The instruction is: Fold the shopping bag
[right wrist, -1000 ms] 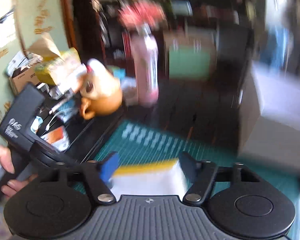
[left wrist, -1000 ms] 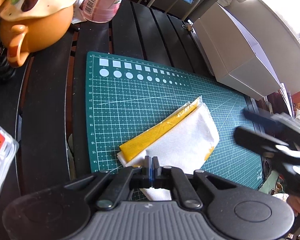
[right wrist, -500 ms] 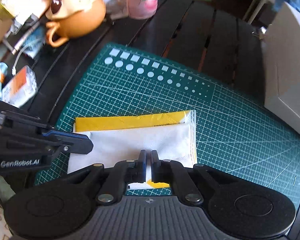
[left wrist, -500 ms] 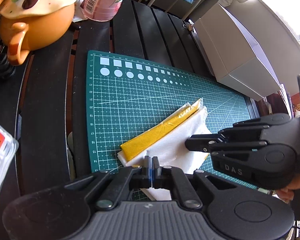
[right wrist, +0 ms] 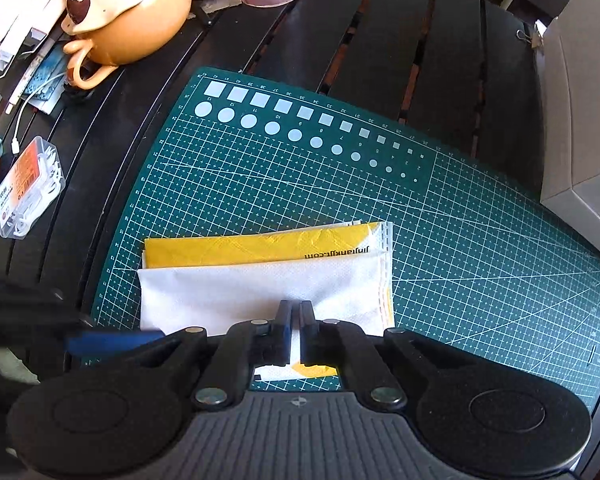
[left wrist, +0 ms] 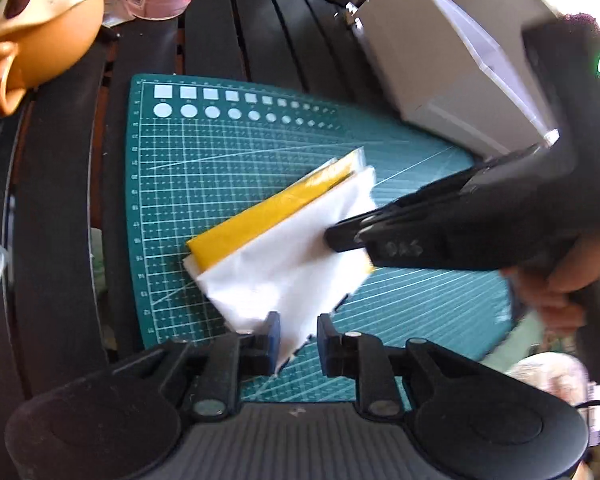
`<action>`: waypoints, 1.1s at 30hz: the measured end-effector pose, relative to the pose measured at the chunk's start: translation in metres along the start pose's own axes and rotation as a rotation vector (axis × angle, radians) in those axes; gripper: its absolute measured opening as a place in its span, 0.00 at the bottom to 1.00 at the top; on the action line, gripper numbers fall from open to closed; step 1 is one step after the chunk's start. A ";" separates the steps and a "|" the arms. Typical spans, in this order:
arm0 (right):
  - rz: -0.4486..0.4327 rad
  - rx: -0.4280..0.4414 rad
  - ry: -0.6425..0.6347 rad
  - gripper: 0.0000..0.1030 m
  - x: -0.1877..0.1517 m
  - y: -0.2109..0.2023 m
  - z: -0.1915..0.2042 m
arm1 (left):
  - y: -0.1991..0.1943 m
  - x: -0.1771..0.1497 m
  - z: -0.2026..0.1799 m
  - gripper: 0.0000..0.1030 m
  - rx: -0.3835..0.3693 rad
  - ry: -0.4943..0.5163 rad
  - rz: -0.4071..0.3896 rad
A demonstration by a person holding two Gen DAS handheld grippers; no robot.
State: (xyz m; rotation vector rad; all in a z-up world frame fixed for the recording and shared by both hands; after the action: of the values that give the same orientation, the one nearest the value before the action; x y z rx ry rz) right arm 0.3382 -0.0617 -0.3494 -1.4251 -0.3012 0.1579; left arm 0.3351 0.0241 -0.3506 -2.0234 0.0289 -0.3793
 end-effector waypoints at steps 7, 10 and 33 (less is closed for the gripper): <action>0.024 -0.025 -0.019 0.02 -0.005 0.000 0.000 | 0.007 -0.006 -0.009 0.06 0.131 0.106 -0.021; 0.029 -0.031 -0.021 0.02 -0.008 0.000 -0.001 | 0.008 -0.009 -0.021 0.04 0.224 0.197 -0.045; -0.004 0.096 0.062 0.00 -0.041 -0.020 -0.034 | -0.001 0.023 0.027 0.28 0.218 0.041 -0.082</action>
State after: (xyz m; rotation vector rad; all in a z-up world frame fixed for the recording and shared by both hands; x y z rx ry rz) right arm 0.3075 -0.1090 -0.3385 -1.3321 -0.2420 0.1227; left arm 0.3641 0.0435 -0.3551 -1.8048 -0.0675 -0.4552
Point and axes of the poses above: each gripper's, at about its wrist camera, not at the fingertips, and y roughly the way its jaws point, z to its left, x to its top, the point moved 10 cm from there along y, roughly the way its jaws point, and after that the axes turned 2 degrees about y, right-handed, at the moved point
